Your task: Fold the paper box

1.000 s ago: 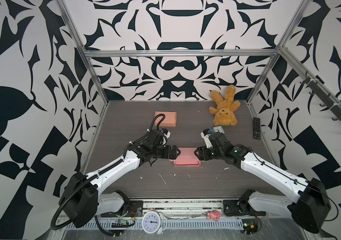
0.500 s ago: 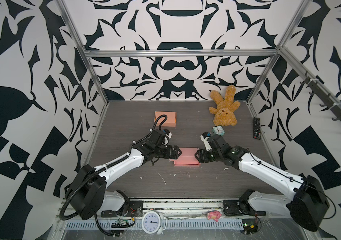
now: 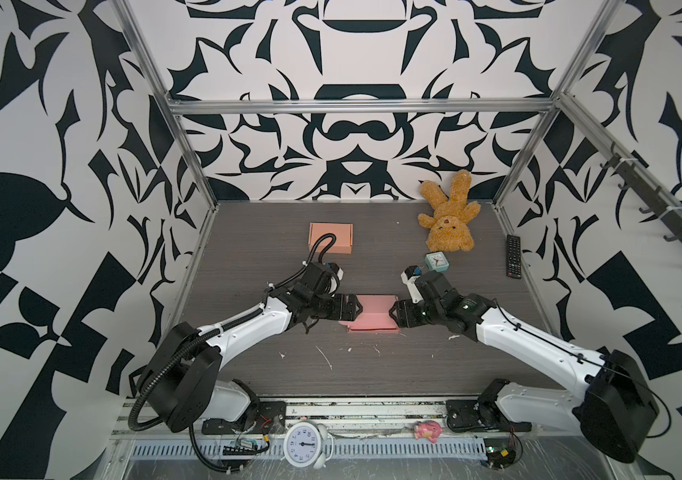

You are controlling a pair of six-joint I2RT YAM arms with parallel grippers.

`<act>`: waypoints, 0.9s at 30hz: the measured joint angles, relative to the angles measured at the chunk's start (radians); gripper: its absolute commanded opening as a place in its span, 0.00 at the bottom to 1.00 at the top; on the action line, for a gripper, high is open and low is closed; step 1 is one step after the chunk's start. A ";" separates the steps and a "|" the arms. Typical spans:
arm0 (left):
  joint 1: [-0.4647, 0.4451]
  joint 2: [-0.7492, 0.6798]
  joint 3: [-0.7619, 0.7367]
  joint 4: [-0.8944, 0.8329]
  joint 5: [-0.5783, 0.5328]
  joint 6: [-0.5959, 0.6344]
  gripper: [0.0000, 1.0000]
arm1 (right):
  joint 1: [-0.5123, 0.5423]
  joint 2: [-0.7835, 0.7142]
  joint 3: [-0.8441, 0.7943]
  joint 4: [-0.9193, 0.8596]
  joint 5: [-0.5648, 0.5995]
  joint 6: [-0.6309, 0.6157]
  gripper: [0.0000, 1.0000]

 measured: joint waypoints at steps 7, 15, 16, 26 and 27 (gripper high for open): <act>0.000 0.002 -0.026 0.013 0.000 -0.004 1.00 | 0.000 0.013 -0.009 0.013 -0.002 0.000 0.71; 0.000 0.018 -0.031 0.032 0.004 -0.010 0.96 | 0.000 0.019 -0.016 0.026 -0.002 0.001 0.71; 0.000 0.018 -0.035 0.037 0.005 -0.011 0.96 | 0.000 0.021 -0.016 0.026 -0.003 0.000 0.71; 0.000 0.032 -0.051 0.062 0.023 -0.022 0.91 | 0.000 0.045 -0.036 0.045 -0.009 0.004 0.71; 0.000 0.033 -0.058 0.069 0.023 -0.022 0.91 | 0.000 0.049 -0.039 0.048 -0.009 0.004 0.71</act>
